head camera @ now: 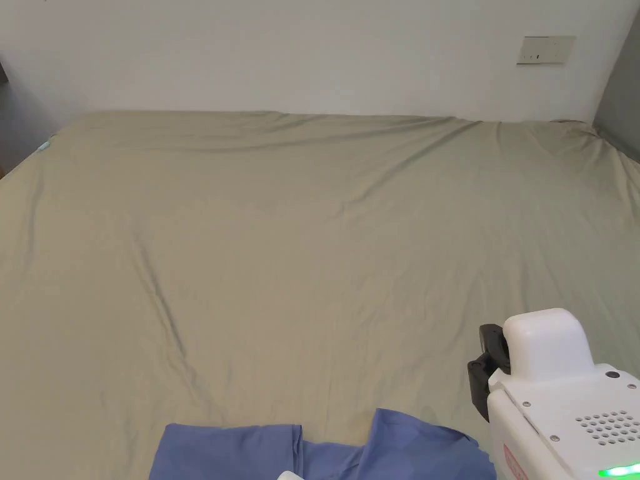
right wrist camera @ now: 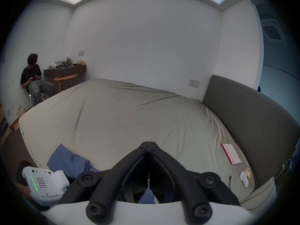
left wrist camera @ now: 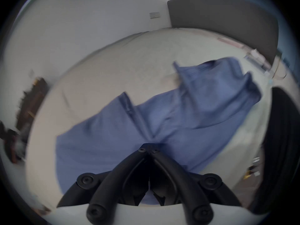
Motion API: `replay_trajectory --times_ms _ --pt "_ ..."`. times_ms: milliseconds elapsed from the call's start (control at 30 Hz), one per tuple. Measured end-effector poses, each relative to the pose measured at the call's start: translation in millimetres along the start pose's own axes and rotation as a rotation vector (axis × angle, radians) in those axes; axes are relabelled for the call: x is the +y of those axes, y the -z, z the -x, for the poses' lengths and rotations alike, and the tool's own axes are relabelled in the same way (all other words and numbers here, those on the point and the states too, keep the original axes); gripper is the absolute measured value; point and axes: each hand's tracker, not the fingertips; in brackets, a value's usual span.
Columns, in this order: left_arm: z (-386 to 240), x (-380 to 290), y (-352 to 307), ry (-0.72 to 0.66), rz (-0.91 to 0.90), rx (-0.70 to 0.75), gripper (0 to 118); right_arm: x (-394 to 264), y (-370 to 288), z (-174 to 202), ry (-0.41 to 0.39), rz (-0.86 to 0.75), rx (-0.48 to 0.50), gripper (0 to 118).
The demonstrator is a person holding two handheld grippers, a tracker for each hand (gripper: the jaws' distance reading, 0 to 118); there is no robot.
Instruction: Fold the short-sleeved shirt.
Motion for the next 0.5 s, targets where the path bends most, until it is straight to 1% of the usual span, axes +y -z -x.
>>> replay_trajectory --times_ms 67,100,167,200,233,267,300,333,400,433,467,500 --pt "12 5 -7 -0.149 -0.006 -0.183 0 1 1 2 -0.003 0.003 0.003 2" --pt "19 5 -13 -0.216 -0.034 -0.215 0 2 1 3 -0.004 0.002 0.005 2" --pt "40 8 -29 -0.285 -0.1 -0.235 0 4 0 6 -0.01 0.0 0.013 2" --pt "54 8 -38 -0.324 -0.122 -0.234 2 4 0 7 -0.012 -0.006 0.014 2" --pt "71 6 -46 -0.378 -0.148 -0.237 20 5 -1 9 -0.015 -0.016 0.014 2" --pt "86 3 -52 -0.434 -0.157 -0.253 33 6 -2 10 -0.018 -0.018 0.016 2" --pt "107 -1 -57 -0.501 -0.156 -0.277 43 8 -2 11 -0.021 -0.018 0.02 2" --pt "126 -6 -62 -0.567 -0.168 -0.278 58 8 -2 13 -0.022 -0.02 0.024 2" --pt "168 -18 -66 -0.666 -0.178 -0.238 92 10 -2 16 -0.026 -0.021 0.027 2" --pt "186 -23 -66 -0.708 -0.162 -0.199 111 10 -2 17 -0.029 -0.023 0.028 2" --pt "201 -27 -67 -0.742 -0.139 -0.183 116 10 -2 18 -0.03 -0.023 0.029 2" --pt "217 -33 -69 -0.777 -0.137 -0.19 117 10 -2 19 -0.029 -0.023 0.03 2"
